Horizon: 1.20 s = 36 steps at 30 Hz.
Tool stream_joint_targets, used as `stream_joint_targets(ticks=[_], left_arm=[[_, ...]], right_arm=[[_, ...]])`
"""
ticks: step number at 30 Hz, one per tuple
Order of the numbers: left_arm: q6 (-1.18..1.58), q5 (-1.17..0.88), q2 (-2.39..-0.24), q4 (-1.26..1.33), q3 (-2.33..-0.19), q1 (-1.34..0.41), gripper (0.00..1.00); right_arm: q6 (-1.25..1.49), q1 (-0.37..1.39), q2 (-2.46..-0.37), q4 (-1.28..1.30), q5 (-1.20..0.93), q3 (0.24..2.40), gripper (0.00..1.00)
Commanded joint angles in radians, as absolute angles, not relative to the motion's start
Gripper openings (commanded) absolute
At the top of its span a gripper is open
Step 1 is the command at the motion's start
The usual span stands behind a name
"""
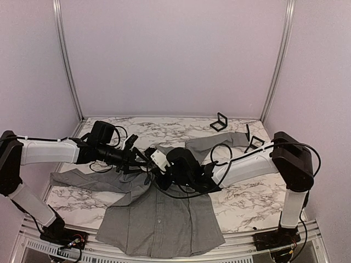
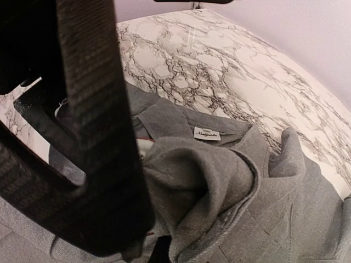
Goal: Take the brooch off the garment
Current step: Pick up the crumpled clothing from the center of the board, then pick up the brooch from the crumpled clothing.
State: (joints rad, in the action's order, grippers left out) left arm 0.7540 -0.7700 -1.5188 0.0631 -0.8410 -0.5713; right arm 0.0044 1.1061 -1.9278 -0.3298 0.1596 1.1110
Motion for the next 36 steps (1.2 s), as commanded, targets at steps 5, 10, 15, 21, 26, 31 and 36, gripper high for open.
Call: stream_joint_targets(ticks=[5,10,15,21,26,31,36], left_arm=[[0.916,-0.581,-1.373,0.136,-0.741,-0.577,0.57],[1.024,-0.522,-1.318,0.202,-0.671,-0.578,0.51],[1.08,-0.48,-1.298,0.244,-0.639,-0.596,0.43],[1.125,-0.436,-1.324,0.295,-0.634,-0.636,0.37],[1.153,-0.387,-1.339,0.311,-0.627,-0.654,0.29],[1.15,-0.34,-1.333,0.263,-0.632,-0.664,0.26],[1.162,-0.326,-1.34,0.271,-0.631,-0.674,0.22]], right_arm=[[0.123,1.108,-1.959,-0.237,0.202,1.214,0.0],[0.162,1.106,-1.966,-0.227,0.201,1.231,0.0],[0.183,1.106,-1.976,-0.206,0.198,1.252,0.0],[0.198,1.106,-1.981,-0.193,0.195,1.265,0.0],[0.205,1.106,-1.98,-0.189,0.193,1.272,0.0],[0.212,1.105,-1.98,-0.185,0.19,1.275,0.0],[0.219,1.104,-1.984,-0.185,0.186,1.279,0.0]])
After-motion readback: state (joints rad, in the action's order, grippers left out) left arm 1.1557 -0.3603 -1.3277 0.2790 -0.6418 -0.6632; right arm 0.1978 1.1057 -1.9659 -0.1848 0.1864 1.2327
